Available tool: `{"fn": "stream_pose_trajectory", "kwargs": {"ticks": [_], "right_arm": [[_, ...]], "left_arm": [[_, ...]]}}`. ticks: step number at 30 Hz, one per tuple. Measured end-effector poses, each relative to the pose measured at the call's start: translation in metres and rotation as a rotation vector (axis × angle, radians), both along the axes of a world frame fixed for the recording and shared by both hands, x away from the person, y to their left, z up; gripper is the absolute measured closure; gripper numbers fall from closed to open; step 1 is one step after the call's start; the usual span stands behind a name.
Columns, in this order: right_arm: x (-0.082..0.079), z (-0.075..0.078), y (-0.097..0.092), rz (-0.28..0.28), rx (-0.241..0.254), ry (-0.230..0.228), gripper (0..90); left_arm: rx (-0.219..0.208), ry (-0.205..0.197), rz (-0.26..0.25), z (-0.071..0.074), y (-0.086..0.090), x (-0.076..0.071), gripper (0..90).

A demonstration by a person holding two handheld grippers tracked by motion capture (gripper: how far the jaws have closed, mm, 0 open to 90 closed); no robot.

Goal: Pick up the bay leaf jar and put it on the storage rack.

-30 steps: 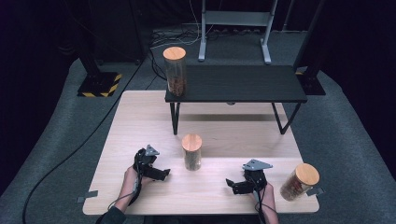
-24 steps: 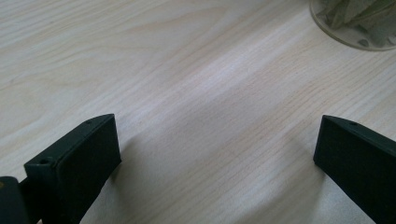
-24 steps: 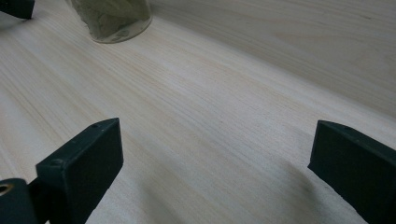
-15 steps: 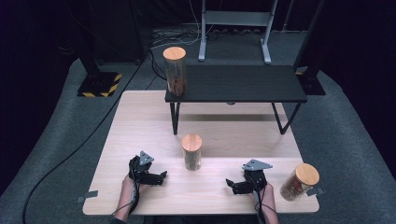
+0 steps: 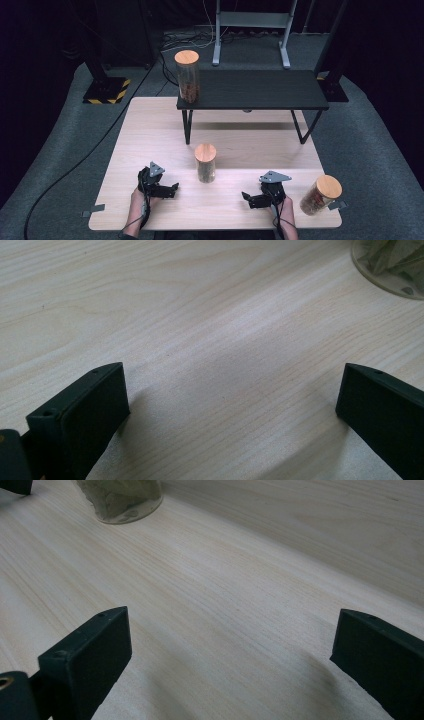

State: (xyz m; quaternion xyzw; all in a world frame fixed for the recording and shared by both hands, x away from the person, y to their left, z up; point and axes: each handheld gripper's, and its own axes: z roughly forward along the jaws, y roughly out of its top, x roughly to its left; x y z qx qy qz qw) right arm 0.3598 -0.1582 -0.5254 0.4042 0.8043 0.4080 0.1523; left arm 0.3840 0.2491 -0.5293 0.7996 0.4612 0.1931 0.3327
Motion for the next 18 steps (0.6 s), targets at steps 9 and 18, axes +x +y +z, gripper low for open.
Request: {"fn": "stream_pose_trajectory", "kwargs": {"ticks": [9, 18], "right_arm": [[-0.0003, 0.0001, -0.0006, -0.002, 0.005, -0.004, 1.7], [-0.0015, -0.0001, 0.0030, -0.020, -0.036, -0.018, 0.9]], "left_arm": [[0.000, 0.001, 0.015, -0.0001, -0.0008, -0.0007, 0.0], [0.000, 0.000, 0.014, 0.0000, -0.0006, -0.0005, 0.0]]}}
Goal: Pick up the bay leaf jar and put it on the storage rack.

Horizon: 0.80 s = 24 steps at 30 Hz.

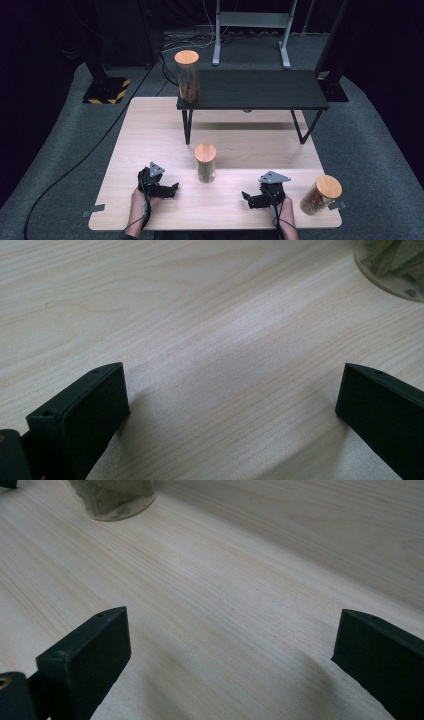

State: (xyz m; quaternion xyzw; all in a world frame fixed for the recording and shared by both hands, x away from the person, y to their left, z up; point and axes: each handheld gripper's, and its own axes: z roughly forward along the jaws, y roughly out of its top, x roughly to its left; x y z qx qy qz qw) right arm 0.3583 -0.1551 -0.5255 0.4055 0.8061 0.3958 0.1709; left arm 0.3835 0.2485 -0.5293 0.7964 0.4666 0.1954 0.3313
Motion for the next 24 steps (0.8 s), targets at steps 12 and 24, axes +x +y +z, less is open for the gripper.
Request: {"fn": "stream_pose_trajectory", "kwargs": {"ticks": [12, 24], "right_arm": [[0.003, 0.001, 0.028, 0.023, -0.003, -0.024, 0.5], [0.013, 0.019, 0.084, 0.123, -0.010, -0.087, 0.4]], "left_arm": [[-0.001, 0.001, 0.003, 0.000, 0.000, 0.000, 0.0], [-0.005, 0.000, 0.005, 0.000, 0.000, 0.000, 0.0]]}}
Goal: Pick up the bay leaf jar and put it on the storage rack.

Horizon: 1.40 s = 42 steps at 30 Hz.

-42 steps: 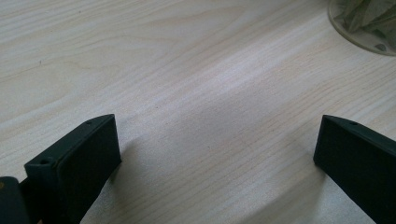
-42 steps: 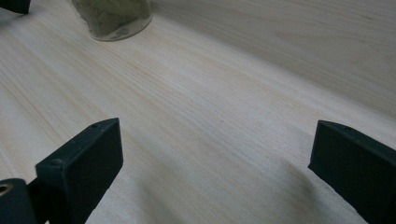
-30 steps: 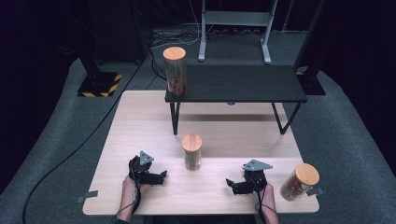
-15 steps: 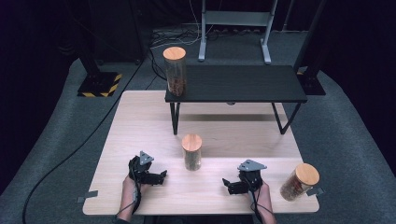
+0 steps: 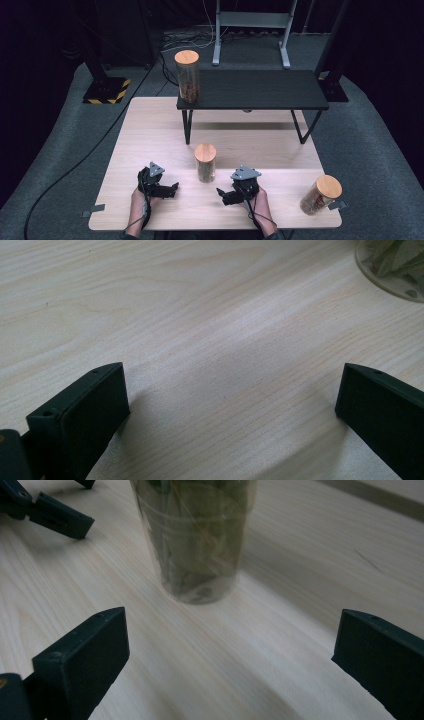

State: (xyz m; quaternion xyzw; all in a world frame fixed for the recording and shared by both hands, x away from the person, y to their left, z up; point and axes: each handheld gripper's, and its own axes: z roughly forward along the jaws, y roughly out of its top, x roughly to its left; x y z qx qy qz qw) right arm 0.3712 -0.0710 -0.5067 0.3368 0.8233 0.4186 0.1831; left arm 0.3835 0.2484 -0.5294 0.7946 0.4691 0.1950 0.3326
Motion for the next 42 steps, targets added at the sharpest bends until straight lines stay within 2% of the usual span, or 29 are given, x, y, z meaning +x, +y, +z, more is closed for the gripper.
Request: {"fn": "stream_pose_trajectory", "kwargs": {"ticks": [10, 17, 26, 34, 38, 42], "right_arm": [[0.015, 0.006, 0.032, 0.053, 0.015, -0.036, 0.2], [0.024, 0.009, 0.048, 0.064, 0.025, -0.078, 0.1], [0.035, 0.013, 0.060, 0.091, 0.049, -0.086, 0.0], [0.039, 0.015, 0.065, 0.086, 0.070, -0.122, 0.0], [0.040, 0.013, 0.065, 0.071, 0.097, -0.121, 0.5], [0.042, 0.012, 0.066, 0.059, 0.102, -0.127, 11.7]], "left_arm": [[0.002, 0.000, -0.002, 0.000, 0.000, 0.000, 0.0], [0.002, 0.000, -0.001, 0.000, 0.000, 0.000, 0.0], [0.001, 0.000, -0.001, 0.000, 0.000, 0.000, 0.0], [0.002, 0.000, 0.000, 0.000, 0.000, 0.000, 0.0], [0.002, 0.001, 0.000, 0.000, 0.001, 0.000, 0.0], [0.000, 0.001, 0.001, 0.000, 0.001, 0.000, 0.0]]}}
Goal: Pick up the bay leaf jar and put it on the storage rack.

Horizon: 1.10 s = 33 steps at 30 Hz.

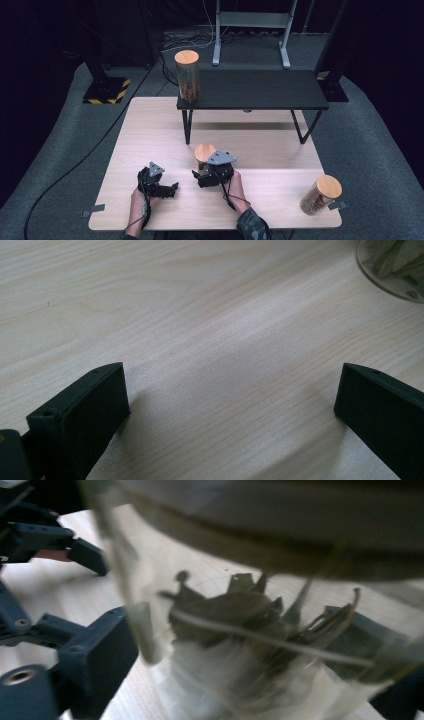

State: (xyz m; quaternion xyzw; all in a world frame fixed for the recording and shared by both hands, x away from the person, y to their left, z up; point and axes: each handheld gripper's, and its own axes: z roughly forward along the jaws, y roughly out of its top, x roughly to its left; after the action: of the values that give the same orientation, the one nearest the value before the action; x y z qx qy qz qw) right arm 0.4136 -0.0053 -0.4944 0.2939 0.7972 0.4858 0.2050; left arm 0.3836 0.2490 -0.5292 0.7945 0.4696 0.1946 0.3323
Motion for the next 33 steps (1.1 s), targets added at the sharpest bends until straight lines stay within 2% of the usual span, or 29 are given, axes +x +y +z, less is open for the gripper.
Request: {"fn": "stream_pose_trajectory", "kwargs": {"ticks": [5, 8, 13, 26, 33], "right_arm": [[0.0003, -0.0023, -0.0013, 0.010, -0.002, 0.014, 21.5], [0.0003, -0.0049, -0.0032, 0.007, -0.002, 0.016, 24.1], [0.0005, -0.0041, -0.0033, 0.017, 0.000, 0.022, 24.6], [-0.0029, -0.0037, -0.0020, 0.034, -0.012, -0.003, 25.0], [-0.0044, -0.0003, -0.0031, 0.033, 0.001, -0.010, 25.0]], "left_arm": [[0.000, -0.001, 0.000, 0.0000, -0.0001, 0.0000, 0.0], [0.000, -0.001, 0.001, -0.0001, -0.0001, 0.0000, 0.0], [0.000, -0.001, 0.001, -0.0001, -0.0001, 0.0000, 0.0], [0.000, -0.001, 0.000, 0.0000, 0.0000, 0.0000, 0.0], [0.001, -0.001, 0.000, 0.0000, 0.0000, 0.0000, 0.0]]}}
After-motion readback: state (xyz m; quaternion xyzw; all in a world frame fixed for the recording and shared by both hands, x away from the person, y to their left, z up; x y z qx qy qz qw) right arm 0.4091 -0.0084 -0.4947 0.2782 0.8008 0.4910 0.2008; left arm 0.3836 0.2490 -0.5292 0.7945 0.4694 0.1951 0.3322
